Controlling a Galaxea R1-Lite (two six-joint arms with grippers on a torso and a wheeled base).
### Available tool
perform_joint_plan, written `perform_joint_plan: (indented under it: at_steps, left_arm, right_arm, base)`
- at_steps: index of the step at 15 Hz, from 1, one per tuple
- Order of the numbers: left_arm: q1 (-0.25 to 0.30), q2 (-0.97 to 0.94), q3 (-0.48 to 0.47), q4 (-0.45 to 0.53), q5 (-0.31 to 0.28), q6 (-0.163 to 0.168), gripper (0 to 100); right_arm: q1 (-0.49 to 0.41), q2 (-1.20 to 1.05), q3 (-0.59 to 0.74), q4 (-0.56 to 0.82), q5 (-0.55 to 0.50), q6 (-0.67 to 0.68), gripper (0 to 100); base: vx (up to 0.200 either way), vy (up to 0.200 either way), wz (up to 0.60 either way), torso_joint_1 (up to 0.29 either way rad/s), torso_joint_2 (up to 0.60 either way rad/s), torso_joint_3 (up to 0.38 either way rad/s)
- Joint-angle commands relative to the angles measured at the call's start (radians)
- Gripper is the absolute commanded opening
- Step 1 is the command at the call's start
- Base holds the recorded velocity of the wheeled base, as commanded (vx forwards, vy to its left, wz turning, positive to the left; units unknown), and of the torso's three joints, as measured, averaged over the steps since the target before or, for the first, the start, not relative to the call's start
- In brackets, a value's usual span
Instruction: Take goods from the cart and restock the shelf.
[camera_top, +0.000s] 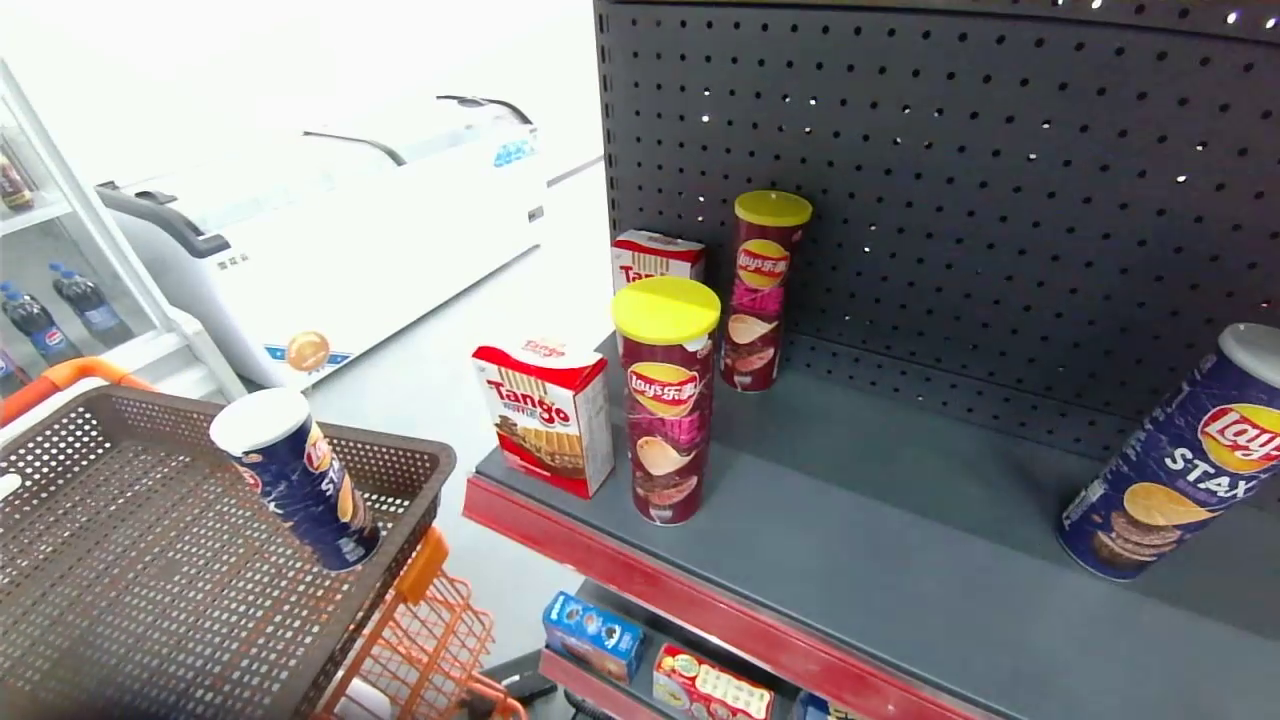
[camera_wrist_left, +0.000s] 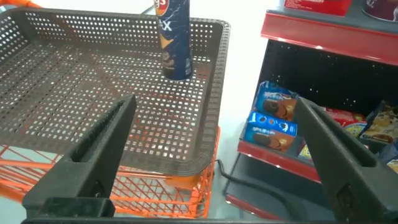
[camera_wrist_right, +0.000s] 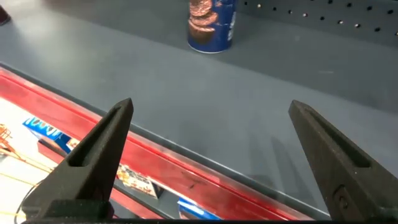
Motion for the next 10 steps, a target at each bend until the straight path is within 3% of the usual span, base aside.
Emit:
perform_joint_plan:
  at_steps: [1, 4, 5, 8, 9, 10]
  left_arm:
    - [0.001, 0.0, 0.0, 0.0, 0.0, 0.0, 100]
    - [0.001, 0.0, 0.0, 0.0, 0.005, 0.001, 100]
    - [0.001, -0.001, -0.021, -0.002, 0.033, 0.003, 100]
    - [0.009, 0.115, -0.221, 0.098, 0.057, 0.001, 100]
    - [0.009, 0.121, -0.225, 0.1, 0.059, 0.001, 100]
    - [0.006, 0.29, -0.334, 0.115, 0.149, 0.003, 100]
  right_arm:
    - [0.001, 0.0, 0.0, 0.0, 0.0, 0.0, 100]
    - [0.001, 0.0, 0.0, 0.0, 0.0, 0.0, 100]
    - [0.001, 0.0, 0.0, 0.0, 0.0, 0.0, 100]
    - [0.001, 0.0, 0.0, 0.0, 0.0, 0.0, 100]
    - [0.001, 0.0, 0.0, 0.0, 0.0, 0.0, 100]
    - [0.001, 0.0, 0.0, 0.0, 0.0, 0.0, 100]
  base:
    - [0.0, 0.0, 0.0, 0.0, 0.0, 0.0]
    - [0.0, 0.0, 0.0, 0.0, 0.0, 0.0]
    - [0.0, 0.0, 0.0, 0.0, 0.0, 0.0]
    - [0.0, 0.0, 0.0, 0.0, 0.0, 0.0]
    - [0.0, 0.0, 0.0, 0.0, 0.0, 0.0]
    - [0.0, 0.0, 0.0, 0.0, 0.0, 0.0]
